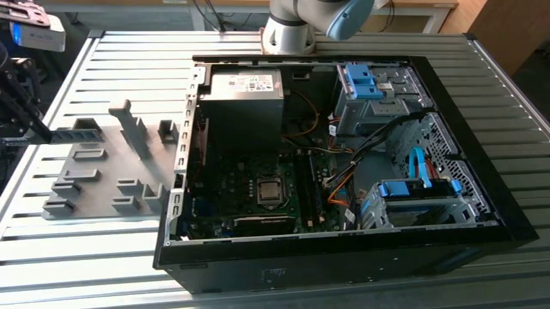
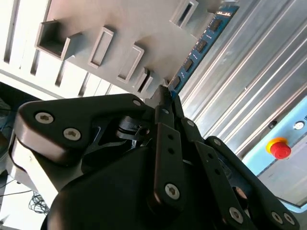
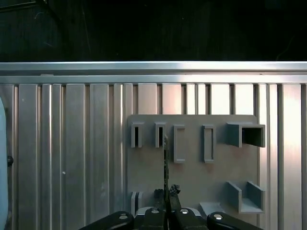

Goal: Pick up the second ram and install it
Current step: 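Pick up the second ram and move it above second insertion slot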

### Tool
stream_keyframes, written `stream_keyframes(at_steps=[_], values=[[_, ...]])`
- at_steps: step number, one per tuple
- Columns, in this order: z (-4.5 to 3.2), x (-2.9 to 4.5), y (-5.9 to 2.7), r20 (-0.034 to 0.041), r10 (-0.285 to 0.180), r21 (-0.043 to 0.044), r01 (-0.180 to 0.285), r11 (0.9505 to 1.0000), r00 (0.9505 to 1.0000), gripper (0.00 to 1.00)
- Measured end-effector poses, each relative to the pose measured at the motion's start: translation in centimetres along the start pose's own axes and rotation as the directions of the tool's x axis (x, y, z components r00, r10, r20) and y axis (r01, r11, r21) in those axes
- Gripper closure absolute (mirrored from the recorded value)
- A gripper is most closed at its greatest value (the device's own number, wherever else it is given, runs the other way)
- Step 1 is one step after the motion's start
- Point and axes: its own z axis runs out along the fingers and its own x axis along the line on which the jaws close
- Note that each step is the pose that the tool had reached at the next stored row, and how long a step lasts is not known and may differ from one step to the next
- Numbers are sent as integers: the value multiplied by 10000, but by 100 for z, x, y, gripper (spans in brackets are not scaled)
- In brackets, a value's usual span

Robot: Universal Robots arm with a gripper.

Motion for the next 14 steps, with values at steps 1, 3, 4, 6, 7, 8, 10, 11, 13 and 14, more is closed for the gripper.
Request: stream_keyframes(at_steps=[1,3,4,6,7,8,10,11,13,14], values=[[-40,0,0,-5,1,-1,-1,10000,10000,86],[-128,-1,0,-8,4,-1,-4,10000,10000,86],[-172,-2,-1,-8,4,0,-4,10000,10000,86],[-263,-3,-1,-9,3,0,-3,10000,10000,86],[-308,-4,-1,-10,4,-1,-4,10000,10000,86],[-352,-5,-2,-8,4,1,-4,10000,10000,86],[-439,-7,-2,-9,4,0,-4,10000,10000,86],[-468,-8,-3,-9,4,-1,-4,10000,10000,86],[-473,-8,-2,-8,4,1,-4,10000,10000,86],[-473,-8,-2,-7,4,1,-4,10000,10000,86]])
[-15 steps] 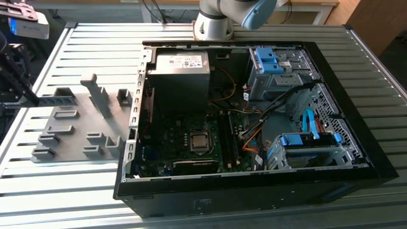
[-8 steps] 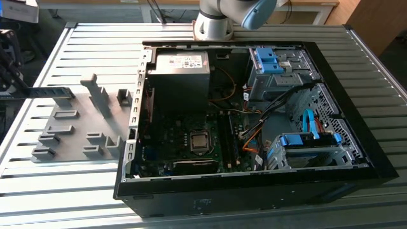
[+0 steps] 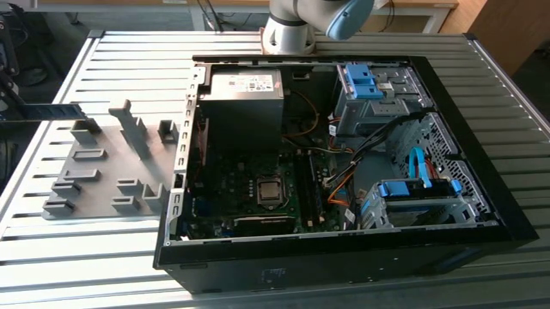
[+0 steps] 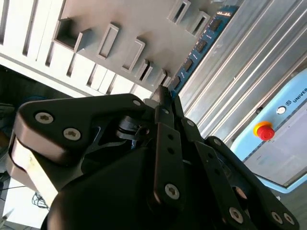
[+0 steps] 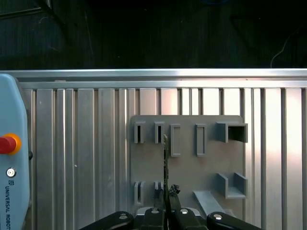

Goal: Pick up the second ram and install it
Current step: 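Pick up the second ram and move it above second insertion slot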

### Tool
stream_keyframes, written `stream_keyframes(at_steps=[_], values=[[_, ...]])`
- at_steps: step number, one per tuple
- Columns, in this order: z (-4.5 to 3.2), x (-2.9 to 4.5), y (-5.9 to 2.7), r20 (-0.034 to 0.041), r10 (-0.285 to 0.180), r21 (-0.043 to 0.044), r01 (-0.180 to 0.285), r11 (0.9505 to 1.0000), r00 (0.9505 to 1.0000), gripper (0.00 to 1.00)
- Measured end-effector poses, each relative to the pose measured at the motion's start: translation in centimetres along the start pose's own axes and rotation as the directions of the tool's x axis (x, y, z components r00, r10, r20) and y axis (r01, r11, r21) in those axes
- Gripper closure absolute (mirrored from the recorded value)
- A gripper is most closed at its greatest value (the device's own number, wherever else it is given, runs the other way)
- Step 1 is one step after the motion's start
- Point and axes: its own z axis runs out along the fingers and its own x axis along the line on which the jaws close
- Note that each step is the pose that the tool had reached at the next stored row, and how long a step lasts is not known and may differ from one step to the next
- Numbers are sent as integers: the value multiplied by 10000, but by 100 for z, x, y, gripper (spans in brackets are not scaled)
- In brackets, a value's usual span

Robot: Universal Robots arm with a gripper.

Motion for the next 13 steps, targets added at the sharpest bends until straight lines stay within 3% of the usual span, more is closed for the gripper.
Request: stream_keyframes(at_steps=[6,13], values=[[5,-2,-41,-2,2,-3,-2,10000,10000,86],[20,-7,-321,0,0,0,0,10000,10000,86]])
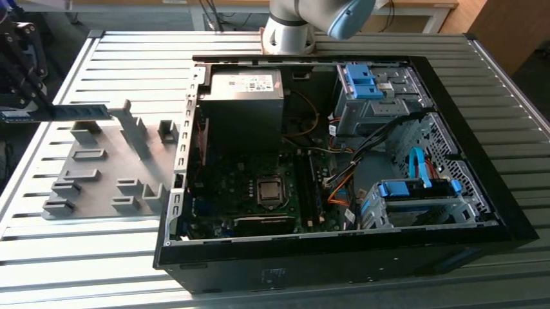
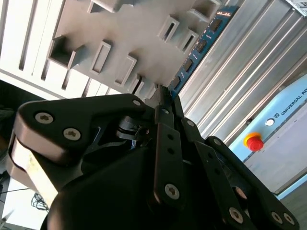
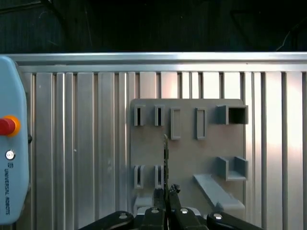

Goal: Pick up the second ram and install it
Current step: 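Pick up the second ram and move it above second insertion slot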

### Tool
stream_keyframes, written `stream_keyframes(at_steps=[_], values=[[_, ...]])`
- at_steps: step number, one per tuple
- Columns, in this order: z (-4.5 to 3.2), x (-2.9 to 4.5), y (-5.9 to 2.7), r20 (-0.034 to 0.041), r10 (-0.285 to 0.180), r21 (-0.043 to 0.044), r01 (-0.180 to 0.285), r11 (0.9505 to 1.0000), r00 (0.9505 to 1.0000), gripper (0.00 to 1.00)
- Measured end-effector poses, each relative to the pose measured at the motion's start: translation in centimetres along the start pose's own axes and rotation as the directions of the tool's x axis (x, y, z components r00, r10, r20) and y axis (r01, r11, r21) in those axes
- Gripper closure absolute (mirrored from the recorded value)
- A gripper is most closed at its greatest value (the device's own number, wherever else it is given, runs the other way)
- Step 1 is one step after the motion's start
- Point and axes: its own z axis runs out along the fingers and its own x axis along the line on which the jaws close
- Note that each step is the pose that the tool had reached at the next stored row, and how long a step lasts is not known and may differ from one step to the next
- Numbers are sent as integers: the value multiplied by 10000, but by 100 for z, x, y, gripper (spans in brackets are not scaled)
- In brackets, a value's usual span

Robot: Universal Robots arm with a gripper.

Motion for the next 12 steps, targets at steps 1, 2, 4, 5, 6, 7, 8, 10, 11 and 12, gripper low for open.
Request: stream_keyframes(at_steps=[1,2,4,5,6,7,8,10,11,12], values=[[-13,0,-12,-2,0,-2,0,10000,10000,86],[-39,0,-19,-2,0,-2,0,10000,10000,86],[-88,-1,-31,-1,1,-1,-1,10000,10000,86],[-99,-1,-38,-1,0,-1,0,10000,10000,86],[-99,-2,-47,1,0,1,0,10000,10000,86],[-100,-2,-65,-1,1,-1,-1,10000,10000,86],[-99,-2,-99,0,0,-1,0,10000,10000,86],[-99,-4,-187,-1,1,-8,-1,10000,10000,86],[-98,-5,-232,-2,0,-12,0,10000,10000,86],[-97,-7,-279,-2,1,-14,-1,10000,10000,86]])
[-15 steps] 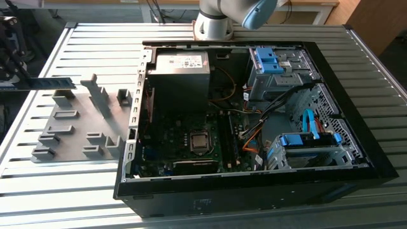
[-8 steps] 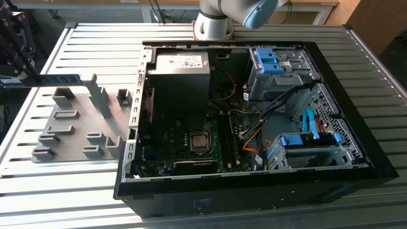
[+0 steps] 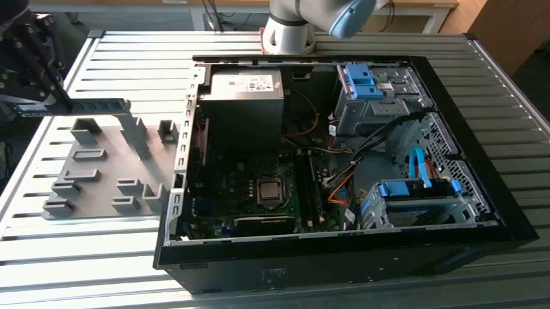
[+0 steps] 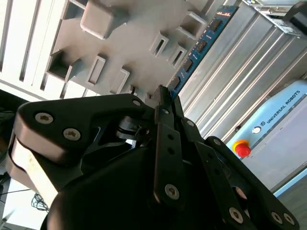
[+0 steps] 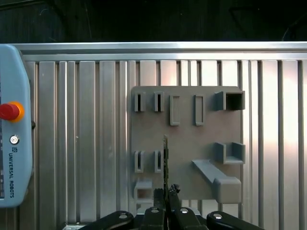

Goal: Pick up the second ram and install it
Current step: 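Pick up the second ram and move it above second insertion slot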

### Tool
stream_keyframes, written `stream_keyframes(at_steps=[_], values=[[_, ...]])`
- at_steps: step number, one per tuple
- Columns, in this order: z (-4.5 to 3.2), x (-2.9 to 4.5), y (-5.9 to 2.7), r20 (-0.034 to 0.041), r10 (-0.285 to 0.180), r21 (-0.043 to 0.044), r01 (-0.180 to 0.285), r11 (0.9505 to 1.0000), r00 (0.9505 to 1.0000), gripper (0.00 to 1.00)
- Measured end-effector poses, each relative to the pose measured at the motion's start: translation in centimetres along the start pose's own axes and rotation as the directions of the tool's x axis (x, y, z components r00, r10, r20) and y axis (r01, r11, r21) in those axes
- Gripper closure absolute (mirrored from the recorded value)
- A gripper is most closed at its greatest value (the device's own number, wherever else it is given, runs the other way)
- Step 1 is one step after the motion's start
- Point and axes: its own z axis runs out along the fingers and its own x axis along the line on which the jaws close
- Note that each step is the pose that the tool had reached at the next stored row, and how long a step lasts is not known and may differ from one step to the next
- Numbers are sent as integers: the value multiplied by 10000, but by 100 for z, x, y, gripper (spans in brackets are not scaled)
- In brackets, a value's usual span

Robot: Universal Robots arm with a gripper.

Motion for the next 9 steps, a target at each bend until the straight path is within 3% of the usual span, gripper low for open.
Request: stream_keyframes(at_steps=[9], values=[[5,-9,-409,1,-1,-23,1,10000,10000,86]])
